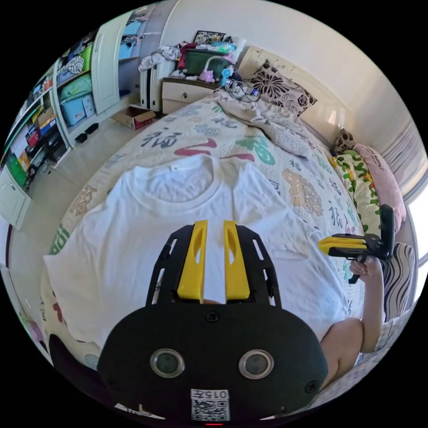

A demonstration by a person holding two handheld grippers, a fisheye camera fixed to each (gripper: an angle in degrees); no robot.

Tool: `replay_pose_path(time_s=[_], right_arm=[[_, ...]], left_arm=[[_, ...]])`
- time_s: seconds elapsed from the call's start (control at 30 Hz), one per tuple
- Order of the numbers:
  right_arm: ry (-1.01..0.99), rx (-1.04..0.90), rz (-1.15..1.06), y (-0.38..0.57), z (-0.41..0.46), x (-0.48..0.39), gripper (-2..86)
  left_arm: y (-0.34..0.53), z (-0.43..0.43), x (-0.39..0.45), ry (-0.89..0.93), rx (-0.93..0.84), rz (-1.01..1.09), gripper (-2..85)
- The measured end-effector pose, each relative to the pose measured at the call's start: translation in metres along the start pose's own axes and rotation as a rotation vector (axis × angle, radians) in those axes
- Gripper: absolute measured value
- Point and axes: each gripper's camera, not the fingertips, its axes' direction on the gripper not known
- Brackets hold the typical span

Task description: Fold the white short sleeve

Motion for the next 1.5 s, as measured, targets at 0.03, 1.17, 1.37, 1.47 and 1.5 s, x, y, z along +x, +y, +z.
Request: replay_pose_path(time_s=[0.03, 1.17, 1.37, 1.47, 1.5], right_arm=[[0.015, 0.073, 0.046, -0.004, 0.002, 0.002, 5.5], [0.319, -0.145, -0.334, -0.034, 0.278, -0.136, -1.0], [0.241, -0.055, -0.209, -0.04, 0.285, -0.142, -0.9], [0.077, 0.065, -0.151, -0.05, 0.273, -0.152, -0.5], [0.033, 0.086, -0.181, -0.056, 0.276, -0.167, -0.4]], left_arm=[[-0.009, -0.004, 0.003, -0.014, 0.023, 0.031, 6.3], [0.058, 0.057, -0.04, -0.06, -0.172, 0.141, 6.1], [0.101, 0.021, -0.085, 0.057, -0.049, -0.042, 7.4], [0.156, -0.034, -0.123, 0.088, 0.083, -0.158, 8.6], [0.186, -0.057, -0.143, 0.042, 0.133, -0.228, 8.8]])
